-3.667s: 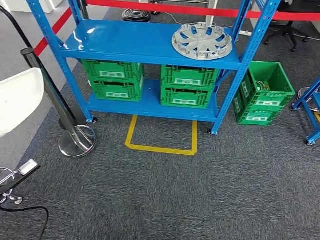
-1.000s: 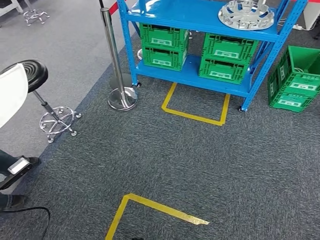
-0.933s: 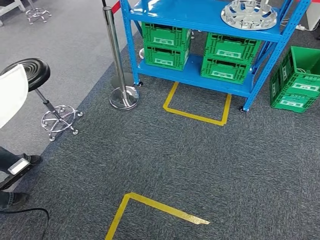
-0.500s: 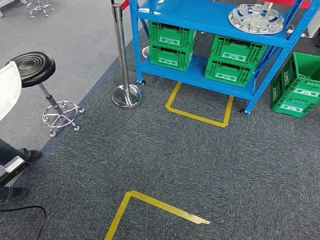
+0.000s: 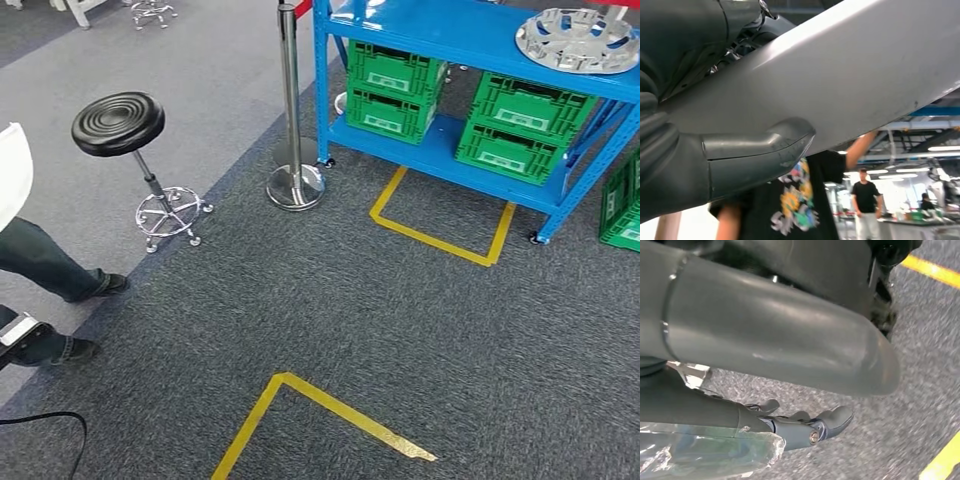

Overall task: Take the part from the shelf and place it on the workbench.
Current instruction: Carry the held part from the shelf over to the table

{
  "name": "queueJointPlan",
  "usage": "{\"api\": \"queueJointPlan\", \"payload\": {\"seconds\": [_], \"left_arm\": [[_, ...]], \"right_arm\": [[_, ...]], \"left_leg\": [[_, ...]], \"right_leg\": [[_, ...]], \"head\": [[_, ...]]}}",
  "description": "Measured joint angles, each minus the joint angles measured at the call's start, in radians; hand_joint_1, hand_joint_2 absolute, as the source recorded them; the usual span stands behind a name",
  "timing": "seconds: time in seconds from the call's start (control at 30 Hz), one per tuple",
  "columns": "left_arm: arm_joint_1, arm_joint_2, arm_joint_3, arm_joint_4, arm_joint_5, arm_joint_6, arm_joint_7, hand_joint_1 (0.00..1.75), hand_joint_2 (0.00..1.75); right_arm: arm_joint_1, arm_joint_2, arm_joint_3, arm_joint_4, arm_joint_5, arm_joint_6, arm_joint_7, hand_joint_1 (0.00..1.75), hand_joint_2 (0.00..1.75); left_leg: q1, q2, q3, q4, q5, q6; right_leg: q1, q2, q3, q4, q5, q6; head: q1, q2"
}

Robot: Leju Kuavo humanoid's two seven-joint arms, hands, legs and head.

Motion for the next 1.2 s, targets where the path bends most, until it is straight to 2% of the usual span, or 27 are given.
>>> {"api": "queueJointPlan", "payload": {"seconds": [0.03,0.07,0.13,0.17,0.2,0.27,0.3,0.33,0.4,0.43,0.47,0.53,0.57,0.6,0.63,0.67,0.7,0.77,0.83,0.87,0.9,0.93,1.0,1.07,1.13,1.17,1.2], "left_arm": [[-0.002,0.002,0.0,0.001,0.001,0.0,0.0,1.75,1.75],[-0.003,0.002,-0.001,0.003,0.001,-0.001,0.0,1.75,1.75],[-0.002,0.002,-0.002,0.006,0.002,-0.001,0.0,1.75,1.75],[-0.001,0.003,-0.001,0.008,0.002,-0.002,0.0,1.75,1.75],[-0.001,0.004,-0.001,0.008,0.002,-0.003,0.0,1.75,1.75],[-0.005,0.007,-0.002,0.009,0.001,-0.006,0.0,1.75,1.75],[-0.007,0.008,-0.002,0.009,0.001,-0.008,0.0,1.75,1.75],[-0.009,0.01,-0.003,0.01,0.001,-0.009,0.001,1.75,1.75],[-0.01,0.014,-0.003,0.013,0.002,-0.01,0.003,1.75,1.75],[-0.009,0.017,-0.002,0.015,0.002,-0.01,0.004,1.75,1.75],[-0.011,0.02,-0.001,0.017,0.002,-0.01,0.005,1.75,1.75],[-0.015,0.023,0.0,0.021,0.002,-0.01,0.006,1.75,1.75],[-0.017,0.024,0.0,0.025,0.002,-0.01,0.007,1.75,1.75],[-0.017,0.024,0.0,0.029,0.003,-0.01,0.007,1.75,1.75],[-0.017,0.024,0.0,0.033,0.003,-0.01,0.007,1.75,1.75],[-0.018,0.024,0.0,0.037,0.004,-0.01,0.007,1.75,1.75],[-0.018,0.025,0.0,0.041,0.004,-0.01,0.008,1.75,1.75],[-0.022,0.025,0.0,0.046,0.005,-0.01,0.008,1.75,1.75],[-0.028,0.026,0.0,0.052,0.005,-0.01,0.008,1.75,1.75],[-0.03,0.027,0.0,0.055,0.005,-0.01,0.008,1.75,1.75],[-0.031,0.028,0.0,0.058,0.005,-0.01,0.008,1.75,1.75],[-0.031,0.03,0.001,0.06,0.005,-0.009,0.008,1.75,1.75],[-0.035,0.034,0.001,0.064,0.005,-0.009,0.009,1.75,1.75],[-0.042,0.035,0.0,0.068,0.006,-0.01,0.009,1.75,1.75],[-0.041,0.035,-0.001,0.073,0.006,-0.009,0.009,1.75,1.75],[-0.04,0.035,-0.002,0.075,0.006,-0.009,0.009,1.75,1.75],[-0.04,0.035,-0.002,0.076,0.006,-0.009,0.009,1.75,1.75]], "right_arm": [[0.001,0.001,0.0,0.0,0.0,0.0,0.0,0.0,0.0],[0.002,0.002,0.0,0.0,0.0,0.0,0.0,0.0,0.0],[0.004,0.002,0.0,0.0,0.0,0.0,0.0,0.0,0.0],[0.004,0.002,0.0,0.0,0.0,0.0,0.0,0.0,0.0],[0.004,0.003,0.0,0.0,0.0,0.0,0.0,0.0,0.0],[0.002,0.004,0.0,0.0,0.0,-0.001,-0.001,0.0,0.0],[0.002,0.004,0.0,0.0,0.001,-0.001,-0.002,0.0,0.0],[0.0,0.004,0.0,0.0,0.002,-0.001,-0.003,0.0,0.0],[-0.002,0.005,0.0,0.0,0.002,-0.002,-0.004,0.0,0.0],[-0.003,0.005,0.0,0.0,0.003,-0.002,-0.005,0.0,0.0],[-0.003,0.005,0.0,0.0,0.003,-0.002,-0.005,0.0,0.0],[-0.003,0.005,0.0,0.0,0.003,-0.002,-0.006,0.0,0.0],[-0.002,0.006,0.0,0.0,0.003,-0.002,-0.006,0.0,0.0],[-0.002,0.006,0.0,0.0,0.003,-0.002,-0.005,0.0,0.0],[-0.001,0.006,0.0,0.0,0.003,-0.002,-0.005,0.0,0.0],[-0.001,0.006,0.0,0.0,0.003,-0.002,-0.005,0.0,0.0],[-0.001,0.006,0.0,0.0,0.003,-0.002,-0.005,0.0,0.0],[-0.001,0.006,0.0,0.0,0.003,-0.001,-0.004,0.0,0.0],[-0.002,0.006,0.0,0.0,0.003,-0.001,-0.005,0.0,0.0],[-0.003,0.006,0.0,0.0,0.003,-0.001,-0.005,0.0,0.0],[-0.003,0.006,0.0,0.0,0.003,-0.001,-0.005,0.0,0.0],[-0.003,0.006,0.0,-0.001,0.003,-0.001,-0.005,0.0,0.0],[-0.003,0.008,0.0,-0.001,0.005,0.0,-0.006,0.0,0.0],[-0.001,0.009,0.0,0.0,0.006,0.0,-0.006,0.0,0.0],[0.001,0.009,0.0,0.0,0.006,0.0,-0.006,0.0,0.0],[0.002,0.009,0.0,0.0,0.006,-0.001,-0.006,0.0,0.0],[0.001,0.009,0.0,0.0,0.006,0.0,-0.007,0.0,0.0]], "left_leg": [[-0.001,0.03,-0.029,0.063,-0.035,-0.004],[0.0,0.045,-0.059,0.132,-0.067,-0.007],[0.002,0.055,-0.089,0.208,-0.089,-0.01],[0.001,0.059,-0.075,0.19,-0.071,-0.009],[0.001,0.068,-0.042,0.134,-0.04,-0.007],[-0.006,0.114,0.035,-0.003,0.008,0.0],[-0.01,0.131,0.057,-0.047,0.018,0.006],[-0.014,0.139,0.064,-0.066,0.017,0.013],[-0.017,0.117,0.059,-0.071,0.02,0.028],[-0.015,0.105,0.058,-0.073,0.024,0.034],[-0.013,0.093,0.056,-0.076,0.027,0.041],[-0.01,0.072,0.052,-0.078,0.033,0.051],[-0.011,0.06,0.049,-0.078,0.035,0.054],[-0.011,0.046,0.047,-0.077,0.036,0.055],[-0.012,0.032,0.046,-0.077,0.037,0.056],[-0.012,0.017,0.046,-0.076,0.038,0.056],[-0.012,0.002,0.046,-0.076,0.038,0.055],[-0.012,-0.026,0.045,-0.074,0.039,0.051],[-0.01,-0.052,0.037,-0.071,0.042,0.04],[-0.007,-0.065,0.032,-0.071,0.045,0.032],[-0.004,-0.079,0.028,-0.072,0.049,0.025],[-0.002,-0.077,0.025,-0.07,0.049,0.02],[-0.004,-0.024,0.002,-0.027,0.021,0.012],[-0.003,0.04,-0.053,0.09,-0.043,0.004],[0.003,0.054,-0.101,0.193,-0.081,-0.005],[0.005,0.056,-0.101,0.198,-0.072,-0.008],[0.007,0.062,-0.081,0.164,-0.047,-0.01]], "right_leg": [[0.003,-0.015,-0.001,0.0,0.0,-0.003],[0.005,-0.03,-0.003,0.0,-0.001,-0.005],[0.009,-0.061,-0.005,0.001,-0.002,-0.006],[0.01,-0.076,-0.005,0.002,-0.002,-0.006],[0.011,-0.089,-0.004,0.002,-0.003,-0.006],[0.016,-0.114,-0.001,0.004,-0.007,-0.001],[0.02,-0.124,-0.001,0.006,-0.01,0.003],[0.023,-0.135,0.0,0.007,-0.011,0.007],[0.025,-0.156,0.002,0.006,-0.013,0.015],[0.023,-0.147,0.0,0.011,-0.02,0.021],[0.02,-0.122,-0.009,0.03,-0.035,0.026],[0.015,-0.051,-0.057,0.132,-0.093,0.032],[0.014,-0.03,-0.092,0.205,-0.125,0.033],[0.014,-0.022,-0.124,0.268,-0.147,0.033],[0.014,-0.019,-0.143,0.302,-0.151,0.032],[0.014,-0.017,-0.143,0.295,-0.133,0.031],[0.014,-0.012,-0.124,0.249,-0.099,0.028],[0.01,0.035,-0.06,0.106,-0.028,0.02],[0.006,0.08,-0.018,0.022,-0.004,0.016],[0.006,0.084,-0.013,0.014,-0.007,0.014],[0.007,0.07,-0.009,0.012,-0.005,0.013],[0.007,0.056,-0.007,0.007,-0.002,0.008],[0.006,0.024,-0.001,-0.003,0.003,-0.003],[0.008,-0.009,0.001,-0.008,0.003,-0.01],[0.01,-0.041,0.0,-0.007,0.001,-0.011],[0.01,-0.057,0.001,-0.007,-0.001,-0.01],[0.01,-0.072,0.002,-0.006,-0.003,-0.007]], "head": [[-0.003,0.0],[-0.004,0.0],[-0.004,0.0],[-0.004,0.0],[-0.004,0.0],[-0.005,0.0],[-0.004,0.0],[-0.005,0.0],[-0.004,0.0],[-0.004,0.0],[-0.003,0.0],[0.0,0.0],[0.0,0.0],[0.0,0.0],[0.0,0.0],[0.0,0.0],[0.0,0.0],[0.0,0.0],[-0.001,0.0],[-0.001,0.0],[-0.001,0.0],[-0.002,0.0],[-0.007,0.0],[-0.012,0.0],[-0.012,0.0],[-0.012,0.0],[-0.012,0.0]]}}
